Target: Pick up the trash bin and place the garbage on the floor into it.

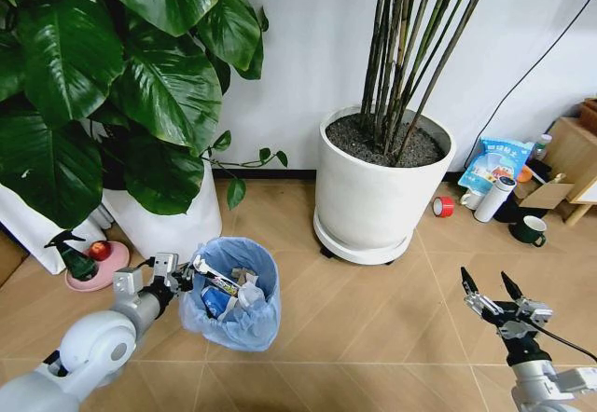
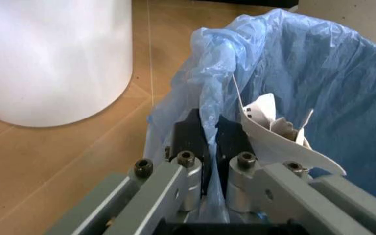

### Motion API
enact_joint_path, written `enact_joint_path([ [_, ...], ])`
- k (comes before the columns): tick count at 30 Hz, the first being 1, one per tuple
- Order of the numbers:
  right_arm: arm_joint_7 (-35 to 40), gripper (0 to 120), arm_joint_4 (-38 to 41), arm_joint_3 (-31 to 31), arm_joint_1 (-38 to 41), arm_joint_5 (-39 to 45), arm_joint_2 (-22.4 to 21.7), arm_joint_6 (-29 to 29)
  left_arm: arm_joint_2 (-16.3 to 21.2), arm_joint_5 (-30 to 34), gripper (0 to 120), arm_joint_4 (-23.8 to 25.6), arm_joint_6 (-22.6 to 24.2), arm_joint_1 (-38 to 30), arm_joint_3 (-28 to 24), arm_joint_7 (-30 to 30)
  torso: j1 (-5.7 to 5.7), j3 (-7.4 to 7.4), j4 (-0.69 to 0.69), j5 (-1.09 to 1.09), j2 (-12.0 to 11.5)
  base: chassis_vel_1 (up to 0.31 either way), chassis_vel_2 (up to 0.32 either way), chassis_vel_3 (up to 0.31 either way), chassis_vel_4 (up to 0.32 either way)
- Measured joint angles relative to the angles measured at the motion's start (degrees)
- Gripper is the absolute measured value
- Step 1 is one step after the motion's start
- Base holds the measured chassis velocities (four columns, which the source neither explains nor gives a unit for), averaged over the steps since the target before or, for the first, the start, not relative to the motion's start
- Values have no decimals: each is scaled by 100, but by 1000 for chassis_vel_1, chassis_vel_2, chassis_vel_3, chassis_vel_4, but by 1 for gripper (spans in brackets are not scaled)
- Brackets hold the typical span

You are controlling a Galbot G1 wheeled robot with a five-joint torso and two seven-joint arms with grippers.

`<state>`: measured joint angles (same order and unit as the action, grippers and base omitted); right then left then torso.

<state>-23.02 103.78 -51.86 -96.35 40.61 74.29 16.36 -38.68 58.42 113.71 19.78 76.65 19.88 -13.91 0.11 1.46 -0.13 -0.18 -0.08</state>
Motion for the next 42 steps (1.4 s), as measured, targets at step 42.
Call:
enact_joint_path([
  [42, -220, 100, 45, 0, -76, 11, 55, 122, 52, -2, 0, 168, 7, 331, 278, 13, 0, 0, 0, 3, 0, 152, -153, -149, 150],
])
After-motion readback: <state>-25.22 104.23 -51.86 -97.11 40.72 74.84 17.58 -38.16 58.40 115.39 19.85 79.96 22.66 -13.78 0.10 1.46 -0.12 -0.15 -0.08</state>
